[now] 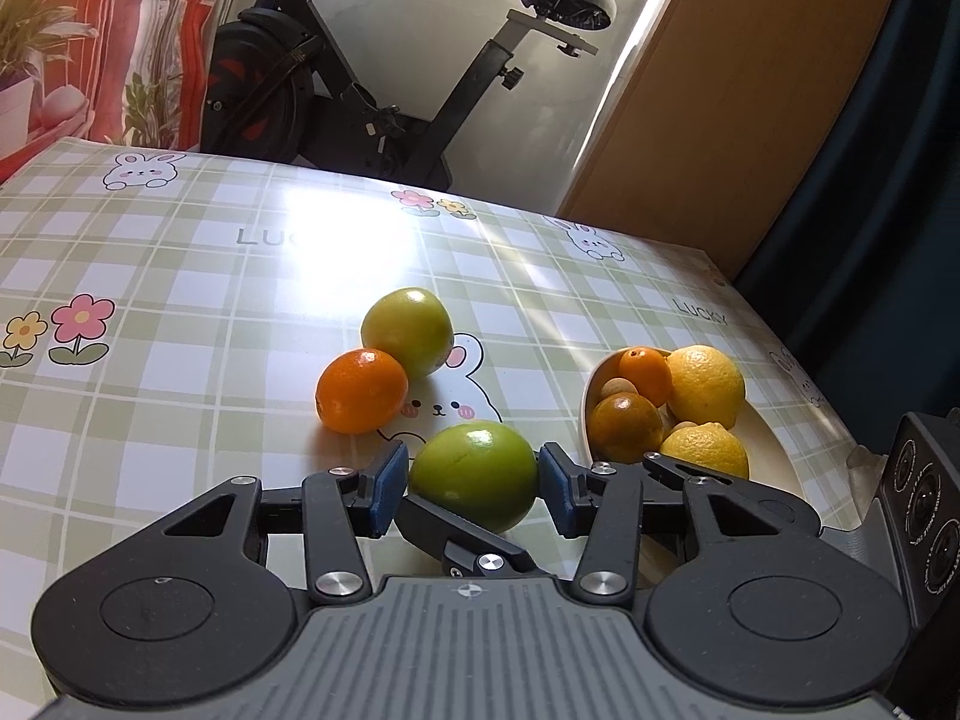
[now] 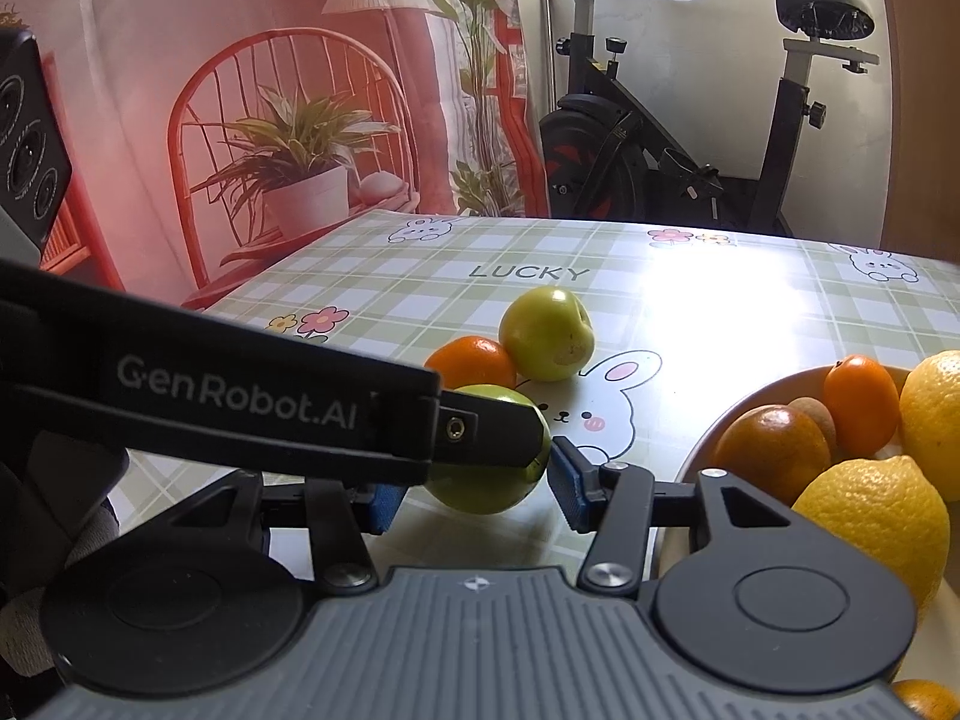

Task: Organize fruits
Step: 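Carry the green apple onto the plate and open the left gripper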

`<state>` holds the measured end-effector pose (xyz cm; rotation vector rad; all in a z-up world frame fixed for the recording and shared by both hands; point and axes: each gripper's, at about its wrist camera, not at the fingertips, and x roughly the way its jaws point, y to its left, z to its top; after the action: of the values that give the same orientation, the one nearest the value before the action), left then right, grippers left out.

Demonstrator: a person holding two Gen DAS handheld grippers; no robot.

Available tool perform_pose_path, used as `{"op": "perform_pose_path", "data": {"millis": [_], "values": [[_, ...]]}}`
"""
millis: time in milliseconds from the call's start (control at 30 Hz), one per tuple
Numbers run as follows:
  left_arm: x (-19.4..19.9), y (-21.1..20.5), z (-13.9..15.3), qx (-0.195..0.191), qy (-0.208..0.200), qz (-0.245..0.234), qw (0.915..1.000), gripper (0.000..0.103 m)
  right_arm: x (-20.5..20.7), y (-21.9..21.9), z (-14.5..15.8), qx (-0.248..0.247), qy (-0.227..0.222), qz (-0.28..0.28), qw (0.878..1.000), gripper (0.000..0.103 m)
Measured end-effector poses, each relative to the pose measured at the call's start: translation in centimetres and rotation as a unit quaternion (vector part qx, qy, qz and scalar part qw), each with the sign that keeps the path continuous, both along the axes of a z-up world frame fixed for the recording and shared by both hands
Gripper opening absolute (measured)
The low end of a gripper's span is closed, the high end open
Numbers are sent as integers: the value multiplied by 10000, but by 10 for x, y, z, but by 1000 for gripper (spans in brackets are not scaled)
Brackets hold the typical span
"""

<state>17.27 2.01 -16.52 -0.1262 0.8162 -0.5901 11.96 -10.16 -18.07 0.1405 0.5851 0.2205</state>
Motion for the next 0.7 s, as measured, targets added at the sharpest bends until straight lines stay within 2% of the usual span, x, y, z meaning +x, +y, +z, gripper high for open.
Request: {"op": "perform_pose_path", "data": {"millis": [200, 400, 700], "values": [[-24, -11, 10, 89, -218, -126, 9996, 50, -24, -8, 6, 90, -130, -71, 9998, 52], [-37, -18, 29, -112, -443, -107, 9989, 50, -41, -16, 22, 151, -291, -156, 9993, 52], [-51, -53, 47, -47, -803, -465, 9957, 50, -67, -37, 47, 201, -720, -438, 9962, 52]]}}
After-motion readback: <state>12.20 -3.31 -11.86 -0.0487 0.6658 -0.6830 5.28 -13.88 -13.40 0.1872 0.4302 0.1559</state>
